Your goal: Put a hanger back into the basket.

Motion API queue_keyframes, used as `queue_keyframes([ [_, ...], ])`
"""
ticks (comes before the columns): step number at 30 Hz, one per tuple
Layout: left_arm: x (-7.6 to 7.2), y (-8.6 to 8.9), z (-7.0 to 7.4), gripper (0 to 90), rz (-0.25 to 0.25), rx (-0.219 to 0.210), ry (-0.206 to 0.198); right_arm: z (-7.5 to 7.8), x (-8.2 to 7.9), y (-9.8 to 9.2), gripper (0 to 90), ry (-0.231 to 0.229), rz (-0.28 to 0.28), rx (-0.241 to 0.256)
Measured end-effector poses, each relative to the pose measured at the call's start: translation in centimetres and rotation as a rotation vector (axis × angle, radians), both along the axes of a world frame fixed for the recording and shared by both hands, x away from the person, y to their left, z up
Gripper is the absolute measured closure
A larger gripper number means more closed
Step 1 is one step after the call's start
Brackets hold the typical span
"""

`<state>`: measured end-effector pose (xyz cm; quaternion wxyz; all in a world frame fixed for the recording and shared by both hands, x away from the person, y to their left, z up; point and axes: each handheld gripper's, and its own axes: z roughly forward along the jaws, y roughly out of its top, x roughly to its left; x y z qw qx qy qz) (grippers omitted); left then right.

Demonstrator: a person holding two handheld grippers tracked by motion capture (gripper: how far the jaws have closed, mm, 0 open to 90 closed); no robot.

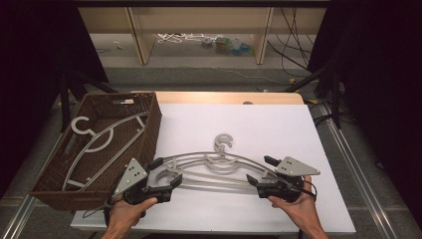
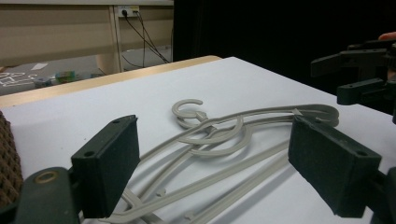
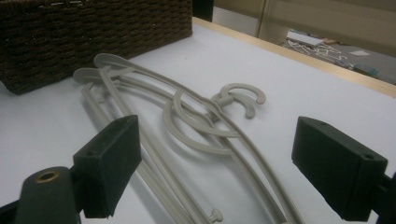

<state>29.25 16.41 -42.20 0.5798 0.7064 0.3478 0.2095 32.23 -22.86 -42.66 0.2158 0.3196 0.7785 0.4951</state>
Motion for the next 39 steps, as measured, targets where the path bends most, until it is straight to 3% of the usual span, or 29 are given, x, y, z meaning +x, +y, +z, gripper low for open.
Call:
queue_keyframes([
  [2, -0.3, -0.2, -0.1, 16.3, -0.008, 0.017, -0.013, 0.0, 0.0, 0.0, 16.7, 0.003, 0.004, 0.001],
  [9, -0.6, -0.4, -0.8, 16.1, -0.017, 0.018, 0.005, 0.1, 0.6, 0.0, 16.1, 0.015, 0.007, -0.021],
  [15, -0.7, -0.4, -1.1, 16.1, -0.023, 0.037, -0.001, 1.3, 2.3, 0.1, 16.2, 0.014, 0.024, -0.075],
  [18, -0.8, -0.3, -1.3, 16.1, -0.024, 0.050, -0.006, 1.7, 3.4, 0.2, 16.5, 0.040, 0.022, -0.109],
  [22, -0.7, -0.1, -1.5, 16.1, -0.017, 0.054, 0.000, 1.6, 4.9, 0.6, 17.9, 0.095, 0.025, -0.199],
  [27, -0.7, 0.2, -1.5, 16.1, -0.004, 0.044, 0.007, 1.2, 6.9, 1.6, 26.2, 0.150, 0.068, -0.308],
  [31, -0.6, 0.1, -1.6, 16.1, -0.012, 0.034, 0.010, 0.5, 8.4, 2.5, 32.3, 0.196, 0.086, -0.356],
  [32, -0.5, 0.1, -1.6, 16.1, -0.013, 0.053, 0.008, 0.2, 8.9, 2.7, 35.5, 0.197, 0.096, -0.367],
  [34, -0.5, 0.1, -1.6, 16.1, -0.018, 0.057, 0.009, -0.2, 9.5, 2.9, 39.1, 0.233, 0.102, -0.383],
  [35, -0.5, 0.1, -1.6, 16.1, -0.016, 0.057, 0.008, -0.5, 9.9, 3.0, 40.4, 0.229, 0.114, -0.397],
  [37, -0.5, 0.1, -1.6, 16.2, -0.018, 0.054, 0.007, -0.8, 10.4, 3.1, 43.6, 0.274, 0.120, -0.414],
  [39, -0.5, 0.1, -1.6, 16.1, -0.019, 0.056, 0.010, -1.1, 10.7, 3.1, 45.5, 0.291, 0.103, -0.423],
])
